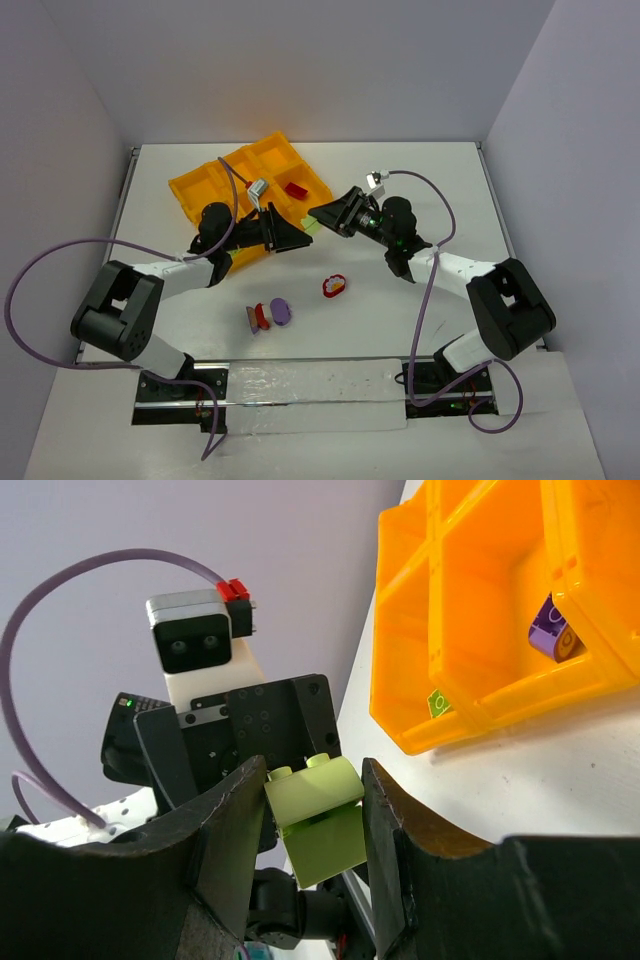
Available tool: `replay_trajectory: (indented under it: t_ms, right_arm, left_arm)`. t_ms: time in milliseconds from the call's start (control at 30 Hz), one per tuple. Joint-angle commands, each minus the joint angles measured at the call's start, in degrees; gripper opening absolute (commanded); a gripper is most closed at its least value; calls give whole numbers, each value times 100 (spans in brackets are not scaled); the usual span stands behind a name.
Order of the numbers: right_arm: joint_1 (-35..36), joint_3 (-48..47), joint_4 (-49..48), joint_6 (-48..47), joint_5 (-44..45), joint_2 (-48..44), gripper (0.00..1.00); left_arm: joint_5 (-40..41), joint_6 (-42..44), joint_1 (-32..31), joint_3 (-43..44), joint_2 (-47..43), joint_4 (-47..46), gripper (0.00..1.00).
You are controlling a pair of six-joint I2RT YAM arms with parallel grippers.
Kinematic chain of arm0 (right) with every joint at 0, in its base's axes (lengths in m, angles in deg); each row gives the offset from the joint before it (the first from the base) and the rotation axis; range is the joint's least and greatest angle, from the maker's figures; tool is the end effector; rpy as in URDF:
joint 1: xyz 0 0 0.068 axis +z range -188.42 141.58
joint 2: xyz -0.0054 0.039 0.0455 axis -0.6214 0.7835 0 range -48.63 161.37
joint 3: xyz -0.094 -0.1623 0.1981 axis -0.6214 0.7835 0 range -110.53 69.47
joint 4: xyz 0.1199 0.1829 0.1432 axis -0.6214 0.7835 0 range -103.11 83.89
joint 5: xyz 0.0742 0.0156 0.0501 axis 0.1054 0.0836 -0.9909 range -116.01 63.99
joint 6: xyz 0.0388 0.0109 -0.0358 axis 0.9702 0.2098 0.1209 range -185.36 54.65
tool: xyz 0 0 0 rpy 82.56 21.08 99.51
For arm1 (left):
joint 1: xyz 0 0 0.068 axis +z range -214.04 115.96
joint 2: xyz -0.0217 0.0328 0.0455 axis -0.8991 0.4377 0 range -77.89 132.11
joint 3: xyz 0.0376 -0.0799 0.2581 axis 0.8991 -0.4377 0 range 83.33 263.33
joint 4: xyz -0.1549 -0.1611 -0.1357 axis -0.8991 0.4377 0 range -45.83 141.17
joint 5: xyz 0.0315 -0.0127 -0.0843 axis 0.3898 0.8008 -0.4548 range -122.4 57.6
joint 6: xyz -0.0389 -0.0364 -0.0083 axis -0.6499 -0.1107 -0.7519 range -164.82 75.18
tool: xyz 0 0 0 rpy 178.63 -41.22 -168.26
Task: Sort the legos into containers by color
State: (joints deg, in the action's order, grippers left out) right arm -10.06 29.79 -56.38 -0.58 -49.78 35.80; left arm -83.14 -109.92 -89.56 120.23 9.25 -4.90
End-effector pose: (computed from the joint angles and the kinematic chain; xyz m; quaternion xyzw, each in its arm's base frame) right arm 0.2721 0.1633 0.2437 0.0824 0.7107 0.5973 0.3625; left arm 0.2644 -0.1568 0.2251 0.0636 0.7088 -0.6648 0.2272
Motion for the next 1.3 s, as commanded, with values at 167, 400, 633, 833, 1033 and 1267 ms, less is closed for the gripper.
replay_trajectory:
  t_ms: [167,400,633,833,1033,1267]
  right_arm:
    - [-32,19,-226,-9,-5,-145,0]
    - [-32,10,-255,26,-8,-151,0]
    - [-23,-5,-296,62,-57,-137,0]
    - [-29,-17,-391,134,-137,-96,0]
    - [-24,-13,-489,193,-198,-49,0]
    - [-23,-31,-542,237,-251,4,0]
  left_arm:
    - [55,-67,12,94,132,-914,75]
    - [260,387,12,191,-88,-195,70]
    - [319,339,12,195,-30,-235,60]
    - [310,186,12,200,97,-462,64]
    - [275,51,12,221,225,-682,63]
    - [293,-63,12,203,260,-833,44]
